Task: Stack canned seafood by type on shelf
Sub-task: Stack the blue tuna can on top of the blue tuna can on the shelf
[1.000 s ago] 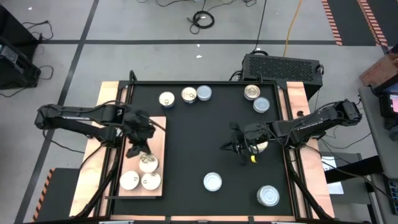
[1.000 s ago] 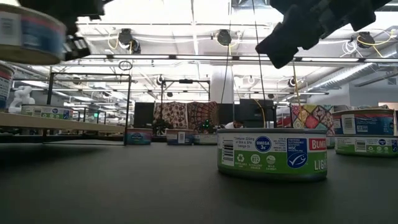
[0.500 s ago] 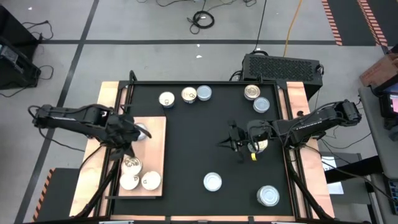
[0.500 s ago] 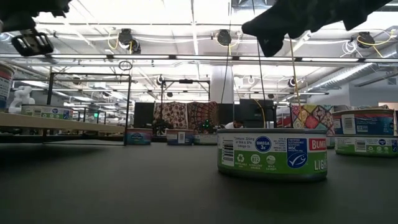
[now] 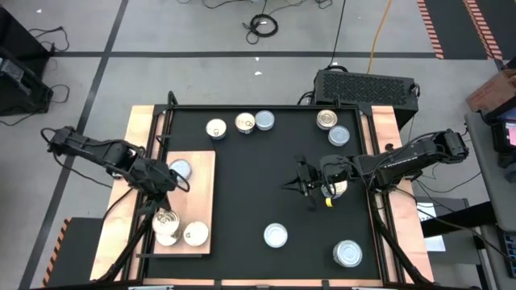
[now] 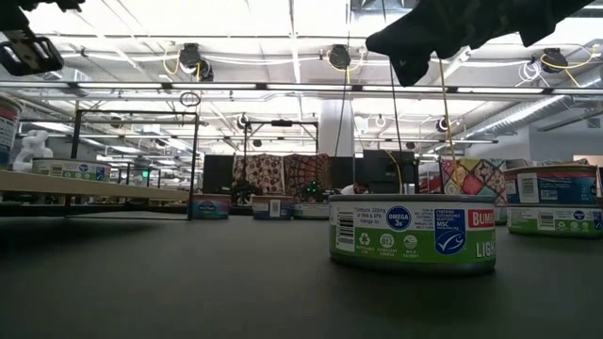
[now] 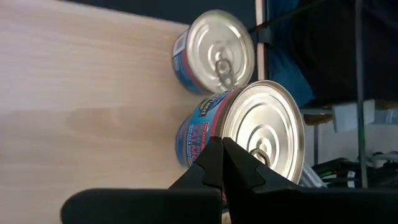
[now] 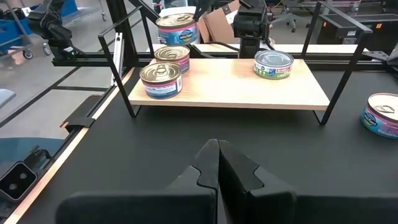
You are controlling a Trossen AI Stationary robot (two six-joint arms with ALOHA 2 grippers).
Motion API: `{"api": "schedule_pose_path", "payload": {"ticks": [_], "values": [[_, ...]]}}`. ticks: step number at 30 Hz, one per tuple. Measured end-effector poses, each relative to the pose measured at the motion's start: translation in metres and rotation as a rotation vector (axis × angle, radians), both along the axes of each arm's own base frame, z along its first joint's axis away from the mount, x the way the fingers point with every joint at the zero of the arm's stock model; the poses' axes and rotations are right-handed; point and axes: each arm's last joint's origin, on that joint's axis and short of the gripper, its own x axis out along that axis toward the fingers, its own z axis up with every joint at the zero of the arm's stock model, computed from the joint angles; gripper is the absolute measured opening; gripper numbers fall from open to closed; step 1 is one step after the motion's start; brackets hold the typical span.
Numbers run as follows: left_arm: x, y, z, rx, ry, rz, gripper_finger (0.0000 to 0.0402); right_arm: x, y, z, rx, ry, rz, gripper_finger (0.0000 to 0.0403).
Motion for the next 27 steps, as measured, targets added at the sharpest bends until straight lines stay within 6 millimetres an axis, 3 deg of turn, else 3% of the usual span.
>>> {"api": "schedule_pose_path", "payload": {"ticks": [18,27], "values": [[0.022,-0.041,-0.017,0.057,0.134,-0.084,0.0000,0.000,0.000,0.000,-0.014,-0.003,0.004,0.0000],[0.023,-0.044,-0.022,0.083,0.171,-0.099,0.0000,0.001,0.000,0.005,-0.047,-0.059,0.015,0.0000]]}}
